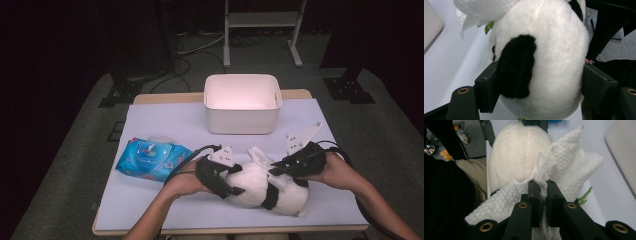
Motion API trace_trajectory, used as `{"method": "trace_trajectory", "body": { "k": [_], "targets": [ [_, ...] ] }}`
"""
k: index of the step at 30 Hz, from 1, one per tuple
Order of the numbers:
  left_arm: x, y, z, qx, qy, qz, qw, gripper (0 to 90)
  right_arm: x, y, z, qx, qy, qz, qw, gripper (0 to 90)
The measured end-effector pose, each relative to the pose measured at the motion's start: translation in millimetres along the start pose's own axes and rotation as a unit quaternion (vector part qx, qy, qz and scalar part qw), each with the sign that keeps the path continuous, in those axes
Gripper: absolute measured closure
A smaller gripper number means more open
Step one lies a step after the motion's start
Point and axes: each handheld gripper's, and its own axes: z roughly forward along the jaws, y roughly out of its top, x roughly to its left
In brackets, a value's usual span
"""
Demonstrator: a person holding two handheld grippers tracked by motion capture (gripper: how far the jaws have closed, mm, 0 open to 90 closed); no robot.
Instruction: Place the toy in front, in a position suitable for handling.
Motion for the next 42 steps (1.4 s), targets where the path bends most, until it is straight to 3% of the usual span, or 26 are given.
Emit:
{"method": "trace_trajectory", "body": {
  "k": [3,6,12,15,19,26,31,35,42],
  "targets": [
    [0.9,-0.4,1.6,0.006,-0.004,-0.003,1.0,18.9,2.2,-1.8,1.5,-0.001,0.001,0.001,1.0,82.7],
    [1.5,0.8,4.7,0.007,-0.008,-0.019,0.9998,11.7,4.8,-2.5,4.2,0.001,0.004,-0.003,1.0,82.8],
    [1.4,4.2,13.6,0.024,-0.015,-0.017,0.9995,7.2,8.6,-3.4,9.8,0.001,0.015,-0.01,0.9998,82.8],
    [-0.8,4.3,14.0,0.023,-0.013,-0.003,0.9996,12.8,9.6,-2.5,11.8,0.003,0.017,-0.014,0.9998,82.8],
    [-1.0,4.3,9.8,0.014,-0.008,-0.003,0.9999,22.2,8.0,-1.1,7.4,0.007,0.014,-0.015,0.9998,82.8],
    [0.1,4.6,9.2,0.016,-0.007,-0.006,0.9998,22.2,5.2,-5.0,-7.1,0.009,-0.002,-0.006,0.9999,82.8],
    [1.6,2.1,8.6,0.016,-0.008,-0.009,0.9998,22.1,1.2,-17.2,-22.2,0.011,-0.028,0.004,0.9995,82.8],
    [1.2,2.7,8.4,0.009,-0.008,-0.01,0.9999,22.2,-2.7,-31.2,-33.6,-0.001,-0.037,0.025,0.999,82.9],
    [3.4,2.7,8.1,0.005,-0.007,-0.019,0.9998,21.7,-2.7,-46.7,-46.7,-0.016,-0.045,0.04,0.998,82.8]
  ]
}}
